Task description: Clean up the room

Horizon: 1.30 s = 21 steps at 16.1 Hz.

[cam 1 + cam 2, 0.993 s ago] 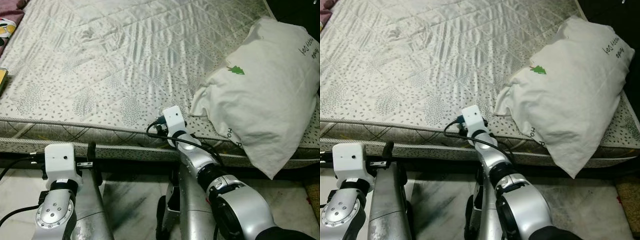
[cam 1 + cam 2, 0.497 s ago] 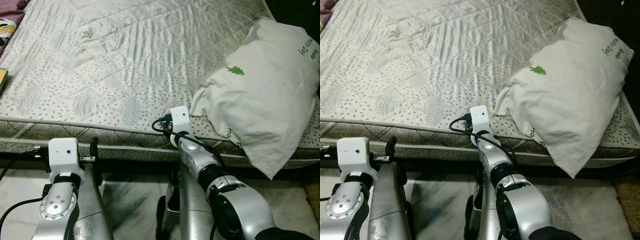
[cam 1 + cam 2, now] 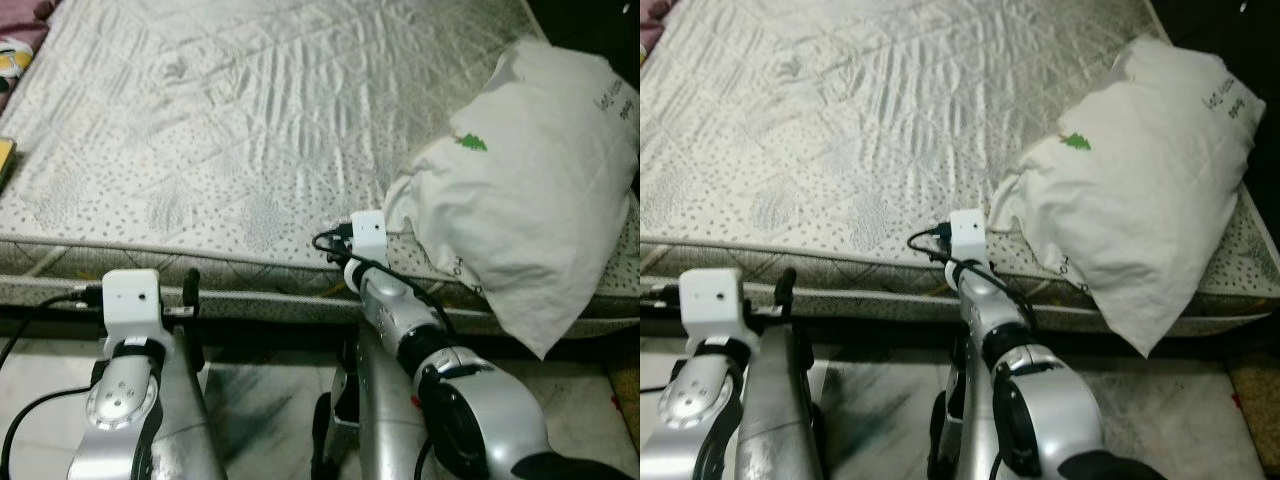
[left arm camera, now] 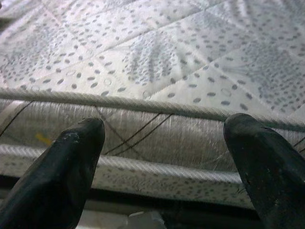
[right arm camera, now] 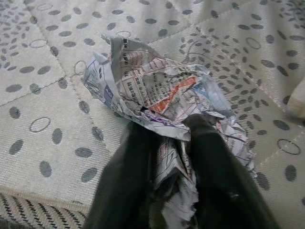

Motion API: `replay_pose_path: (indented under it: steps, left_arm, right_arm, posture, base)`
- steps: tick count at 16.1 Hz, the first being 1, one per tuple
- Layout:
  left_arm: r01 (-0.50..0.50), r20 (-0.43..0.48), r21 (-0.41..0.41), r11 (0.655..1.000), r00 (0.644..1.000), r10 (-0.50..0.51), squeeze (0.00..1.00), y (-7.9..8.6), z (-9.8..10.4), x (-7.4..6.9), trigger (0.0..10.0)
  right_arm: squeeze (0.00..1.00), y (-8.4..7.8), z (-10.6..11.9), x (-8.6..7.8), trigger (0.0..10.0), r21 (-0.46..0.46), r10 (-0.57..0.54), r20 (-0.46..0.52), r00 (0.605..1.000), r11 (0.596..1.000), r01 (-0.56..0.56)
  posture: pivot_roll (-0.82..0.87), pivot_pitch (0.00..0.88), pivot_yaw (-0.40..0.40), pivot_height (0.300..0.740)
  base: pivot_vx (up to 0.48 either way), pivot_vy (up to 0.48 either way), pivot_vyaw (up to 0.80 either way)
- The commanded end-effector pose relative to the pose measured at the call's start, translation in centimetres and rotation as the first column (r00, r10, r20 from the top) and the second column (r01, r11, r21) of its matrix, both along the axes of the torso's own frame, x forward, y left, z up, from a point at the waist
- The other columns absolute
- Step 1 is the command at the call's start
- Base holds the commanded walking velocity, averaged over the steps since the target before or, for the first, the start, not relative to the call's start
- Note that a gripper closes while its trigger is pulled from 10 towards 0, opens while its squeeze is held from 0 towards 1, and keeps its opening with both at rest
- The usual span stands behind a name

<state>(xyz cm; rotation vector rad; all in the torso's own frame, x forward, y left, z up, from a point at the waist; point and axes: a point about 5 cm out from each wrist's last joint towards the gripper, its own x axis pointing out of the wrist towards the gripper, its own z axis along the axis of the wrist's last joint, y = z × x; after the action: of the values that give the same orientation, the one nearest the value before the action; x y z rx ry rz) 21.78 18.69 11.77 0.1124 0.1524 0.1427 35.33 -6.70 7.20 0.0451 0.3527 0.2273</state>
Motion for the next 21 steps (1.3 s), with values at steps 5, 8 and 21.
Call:
replay_pose_path:
  steps: [5,8,21]
  left_arm:
    - [0.061,0.018,-0.011,0.998,0.998,-0.061,0.0,-1.0,-0.4,2.0,10.0]
    - [0.077,0.039,-0.043,0.996,0.996,-0.075,0.0,-1.3,-0.5,3.3,10.0]
    - [0.219,0.051,-0.103,0.97,0.975,-0.215,0.0,-2.6,-2.6,4.4,10.0]
  right_arm:
    - [0.0,-3.1,-0.2,0.4,0.0,0.047,-0.063,-0.021,0.998,0.997,0.064]
    - [0.0,-5.2,0.9,0.6,0.0,0.082,-0.033,0.087,0.996,0.996,0.025]
    - [0.0,-9.1,3.1,-8.3,10.0,-0.058,-0.091,0.355,0.93,0.991,0.119]
  posture:
    - [0.12,0.101,-0.135,0.521]
    - [0.07,0.064,-0.117,0.521]
    - [-0.05,0.0,0.009,0.521]
  base:
    - [0.0,0.0,0.0]
    - [0.0,0.0,0.0]
    - [0.0,0.0,0.0]
